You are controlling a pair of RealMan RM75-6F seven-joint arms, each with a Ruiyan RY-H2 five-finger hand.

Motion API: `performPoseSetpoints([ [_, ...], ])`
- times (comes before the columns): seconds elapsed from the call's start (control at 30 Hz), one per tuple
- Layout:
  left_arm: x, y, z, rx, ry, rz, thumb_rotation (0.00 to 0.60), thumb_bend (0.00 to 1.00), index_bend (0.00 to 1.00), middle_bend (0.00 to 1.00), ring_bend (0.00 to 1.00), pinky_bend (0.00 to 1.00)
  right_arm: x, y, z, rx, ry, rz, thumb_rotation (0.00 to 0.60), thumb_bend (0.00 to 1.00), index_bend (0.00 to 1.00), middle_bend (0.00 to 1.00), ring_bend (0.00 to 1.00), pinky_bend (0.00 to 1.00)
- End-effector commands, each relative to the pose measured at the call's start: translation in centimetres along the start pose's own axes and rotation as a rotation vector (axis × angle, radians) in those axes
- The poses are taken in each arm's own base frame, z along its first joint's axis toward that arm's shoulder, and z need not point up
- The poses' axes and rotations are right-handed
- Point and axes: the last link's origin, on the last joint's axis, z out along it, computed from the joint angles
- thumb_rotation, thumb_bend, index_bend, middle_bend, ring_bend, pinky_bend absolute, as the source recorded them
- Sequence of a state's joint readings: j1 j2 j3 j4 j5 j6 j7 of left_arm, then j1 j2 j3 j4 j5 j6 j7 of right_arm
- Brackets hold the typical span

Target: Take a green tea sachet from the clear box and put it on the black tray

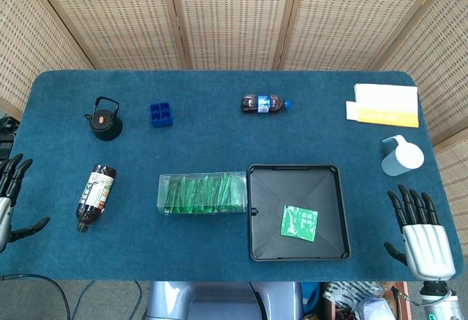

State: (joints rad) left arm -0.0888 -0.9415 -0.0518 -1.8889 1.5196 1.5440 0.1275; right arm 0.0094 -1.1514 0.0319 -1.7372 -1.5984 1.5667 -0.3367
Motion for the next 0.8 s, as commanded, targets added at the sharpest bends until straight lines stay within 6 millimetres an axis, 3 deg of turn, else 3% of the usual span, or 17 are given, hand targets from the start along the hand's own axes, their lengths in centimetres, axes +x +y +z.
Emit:
performPoseSetpoints([
  [0.03, 0.0, 0.0, 0.0, 0.000, -0.002, 0.001, 0.600, 0.03, 0.00, 0.00, 0.00, 0.00, -0.1, -0.1, 0.1, 0.009, 0.009, 0.004, 0.600, 0.00, 0.00, 0.00, 0.00, 0.00],
  [0.23, 0.0, -0.2, 0.0, 0.005, -0.006, -0.002, 0.600, 0.03, 0.00, 0.00, 0.00, 0.00, -0.4, -0.6, 0.6, 0.043, 0.006, 0.030, 0.600, 0.00, 0.00, 0.00, 0.00, 0.00],
  [0.3, 0.0, -0.2, 0.1, 0.006, -0.006, -0.002, 0.600, 0.03, 0.00, 0.00, 0.00, 0.00, -0.3, -1.7, 1.7, 0.097, -0.014, 0.098, 0.600, 0.00, 0.01, 0.00, 0.00, 0.00],
  [0.4, -0.5, -0.1, 0.5, 0.001, -0.026, 0.001, 0.600, 0.03, 0.00, 0.00, 0.00, 0.00, 0.9, -5.0, 5.2, 0.268, -0.066, 0.200, 0.600, 0.00, 0.03, 0.00, 0.00, 0.00],
  [0.6, -1.2, 0.1, 1.0, -0.004, -0.053, 0.018, 0.600, 0.03, 0.00, 0.00, 0.00, 0.00, 2.0, -10.4, 9.6, 0.455, -0.172, 0.302, 0.600, 0.00, 0.12, 0.00, 0.00, 0.00],
  [0.7, -1.7, 0.3, 1.4, -0.006, -0.064, 0.020, 0.600, 0.03, 0.00, 0.00, 0.00, 0.00, 1.1, -16.1, 12.9, 0.587, -0.223, 0.303, 0.600, 0.04, 0.16, 0.00, 0.00, 0.00],
  [0.8, -1.8, 0.2, 1.6, -0.002, -0.066, 0.018, 0.600, 0.03, 0.00, 0.00, 0.00, 0.00, 0.4, -18.3, 13.9, 0.613, -0.256, 0.291, 0.600, 0.08, 0.17, 0.00, 0.00, 0.00],
])
